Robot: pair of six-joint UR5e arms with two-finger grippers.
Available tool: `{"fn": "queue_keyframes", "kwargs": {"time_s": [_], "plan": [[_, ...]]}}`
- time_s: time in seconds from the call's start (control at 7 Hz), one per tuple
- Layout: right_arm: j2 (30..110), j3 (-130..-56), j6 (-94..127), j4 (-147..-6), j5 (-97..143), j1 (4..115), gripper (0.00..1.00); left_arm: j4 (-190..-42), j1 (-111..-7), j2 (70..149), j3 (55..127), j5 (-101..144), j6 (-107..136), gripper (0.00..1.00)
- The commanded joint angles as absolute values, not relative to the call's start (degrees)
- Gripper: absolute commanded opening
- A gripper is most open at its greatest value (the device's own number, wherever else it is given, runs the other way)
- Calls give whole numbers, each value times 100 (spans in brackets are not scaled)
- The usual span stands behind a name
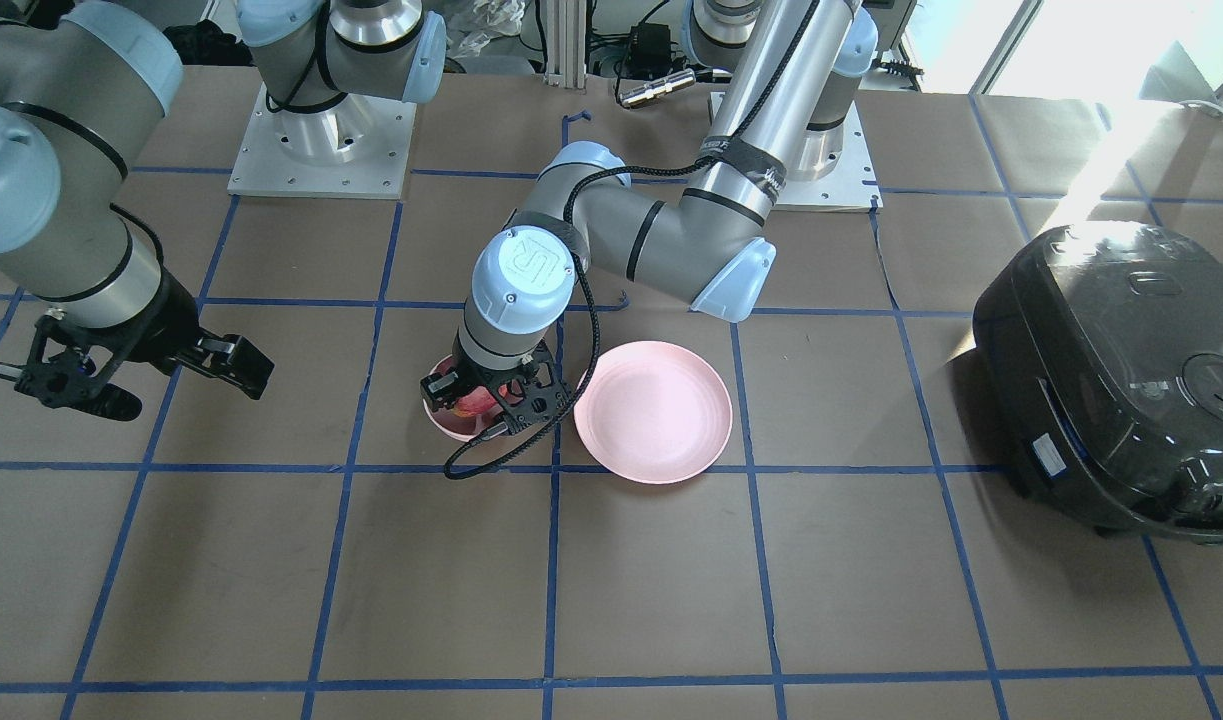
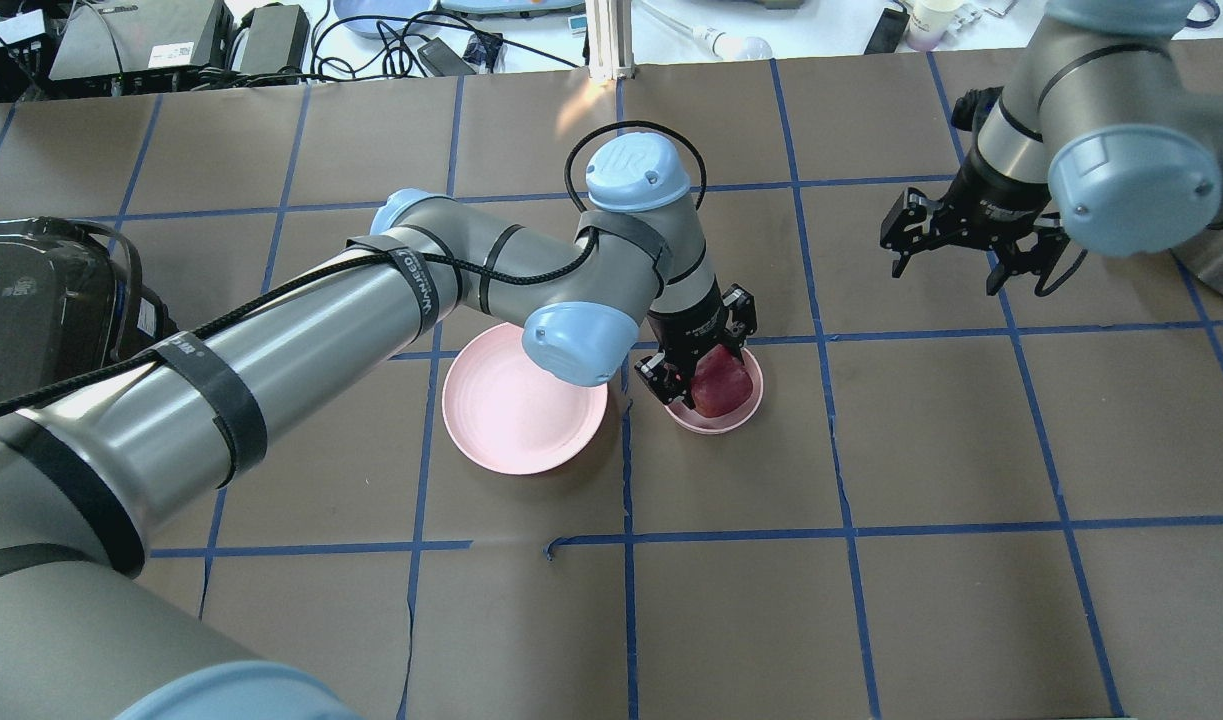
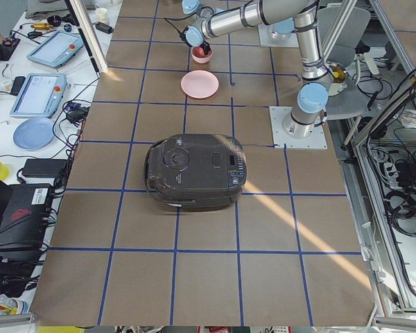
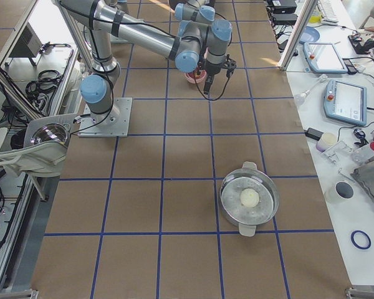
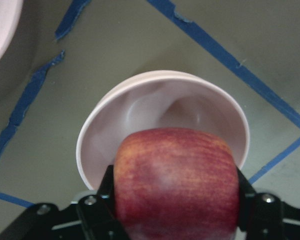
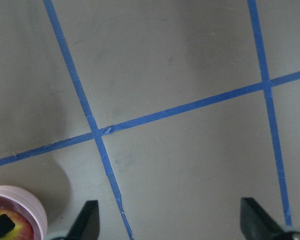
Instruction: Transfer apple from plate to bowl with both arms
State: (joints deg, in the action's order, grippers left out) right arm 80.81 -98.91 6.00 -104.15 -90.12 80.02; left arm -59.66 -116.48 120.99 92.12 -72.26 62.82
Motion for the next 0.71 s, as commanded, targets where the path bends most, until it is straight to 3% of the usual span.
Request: {"fn": "queue_keyframes", "kwargs": {"time_s": [0.0,0.29,0.57], "plan": [[8095,-9615,633,-10117,-9026,8007,100,-5959,-11637,12042,9124,-7260,5431,100],[8375,-9310,633,-10142,-8992,8042,100,-6622,-11200,11657,8661,-7759,4311,100],[8620,-9228,633,-10072,-8991,8086,100,-8579,-10934,10981,7651,-7778,3325,100]]}}
